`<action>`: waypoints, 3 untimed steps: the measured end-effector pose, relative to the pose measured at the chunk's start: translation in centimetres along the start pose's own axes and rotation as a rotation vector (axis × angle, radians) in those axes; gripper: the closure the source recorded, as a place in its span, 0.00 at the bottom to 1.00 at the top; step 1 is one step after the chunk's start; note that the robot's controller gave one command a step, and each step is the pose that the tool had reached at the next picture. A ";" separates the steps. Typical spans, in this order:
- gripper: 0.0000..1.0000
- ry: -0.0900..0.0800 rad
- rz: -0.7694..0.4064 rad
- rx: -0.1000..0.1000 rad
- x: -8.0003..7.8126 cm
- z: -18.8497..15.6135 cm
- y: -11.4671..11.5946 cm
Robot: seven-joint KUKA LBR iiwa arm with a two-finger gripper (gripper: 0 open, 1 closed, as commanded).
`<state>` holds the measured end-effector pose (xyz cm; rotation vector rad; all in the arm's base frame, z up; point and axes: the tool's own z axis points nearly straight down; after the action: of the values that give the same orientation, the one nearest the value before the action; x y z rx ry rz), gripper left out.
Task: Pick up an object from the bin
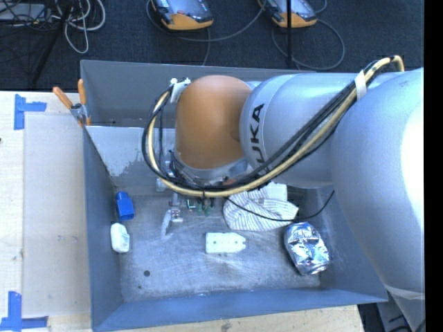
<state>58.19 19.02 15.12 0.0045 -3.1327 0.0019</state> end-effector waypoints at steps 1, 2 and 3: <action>0.00 -0.007 0.003 -0.001 -0.2 -0.5 -0.1; 0.00 -0.010 -0.068 -0.004 -1.7 0.0 -3.2; 1.00 -0.007 -0.026 -0.001 -2.3 5.0 -6.0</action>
Offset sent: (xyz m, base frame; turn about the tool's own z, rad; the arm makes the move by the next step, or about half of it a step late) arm 0.0364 -0.0793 -0.0066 -0.1352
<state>60.48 13.04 10.09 0.0460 -3.1394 -0.0006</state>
